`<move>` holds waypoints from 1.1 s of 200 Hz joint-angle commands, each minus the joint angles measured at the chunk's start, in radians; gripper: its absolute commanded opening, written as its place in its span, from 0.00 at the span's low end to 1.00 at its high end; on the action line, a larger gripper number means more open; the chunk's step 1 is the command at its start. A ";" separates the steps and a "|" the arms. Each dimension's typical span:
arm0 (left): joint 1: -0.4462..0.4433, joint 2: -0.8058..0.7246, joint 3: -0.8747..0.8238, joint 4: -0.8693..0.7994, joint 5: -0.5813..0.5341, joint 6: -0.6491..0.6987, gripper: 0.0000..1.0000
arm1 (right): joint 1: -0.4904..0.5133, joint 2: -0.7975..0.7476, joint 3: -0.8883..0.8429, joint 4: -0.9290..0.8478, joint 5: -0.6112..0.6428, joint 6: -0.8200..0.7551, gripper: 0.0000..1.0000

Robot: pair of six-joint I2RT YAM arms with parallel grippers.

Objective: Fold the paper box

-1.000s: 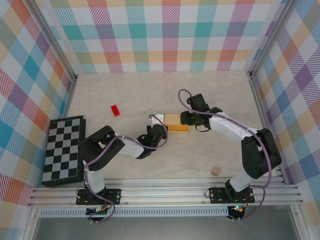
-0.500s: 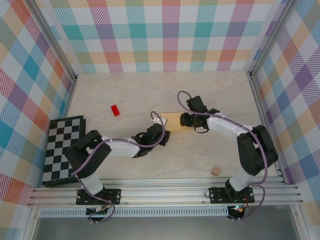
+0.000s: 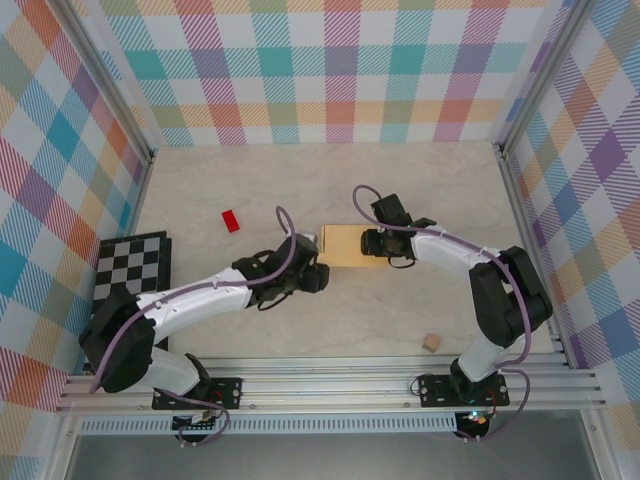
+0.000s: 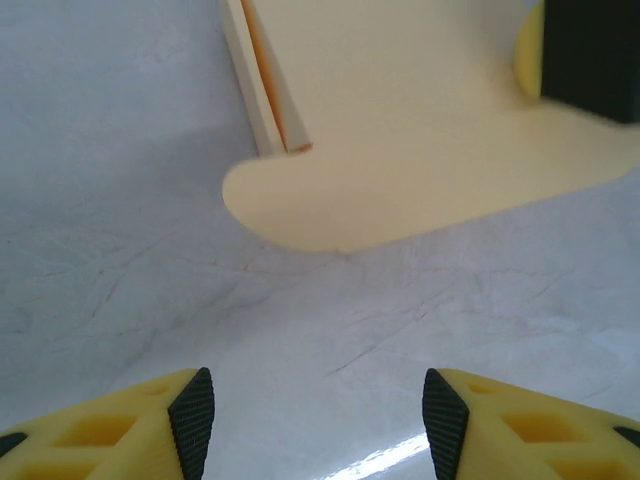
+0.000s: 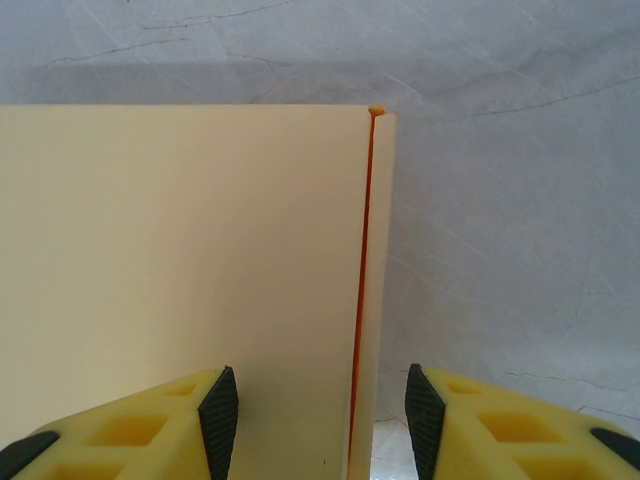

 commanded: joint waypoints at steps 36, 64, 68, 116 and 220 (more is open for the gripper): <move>0.136 0.263 0.275 -0.104 0.118 -0.062 0.56 | 0.000 0.009 -0.006 -0.041 -0.009 -0.004 0.51; 0.153 0.407 0.384 -0.118 0.136 -0.037 0.48 | 0.000 -0.008 -0.011 -0.042 -0.027 -0.007 0.51; 0.153 0.421 0.396 -0.123 0.131 -0.035 0.48 | 0.000 -0.010 -0.011 -0.044 -0.031 -0.008 0.51; 0.155 0.499 0.444 -0.160 0.075 -0.021 0.34 | 0.000 -0.029 -0.018 -0.051 -0.045 -0.020 0.51; 0.158 0.469 0.485 -0.262 0.008 0.048 0.37 | 0.000 -0.137 0.062 -0.261 -0.030 -0.106 0.55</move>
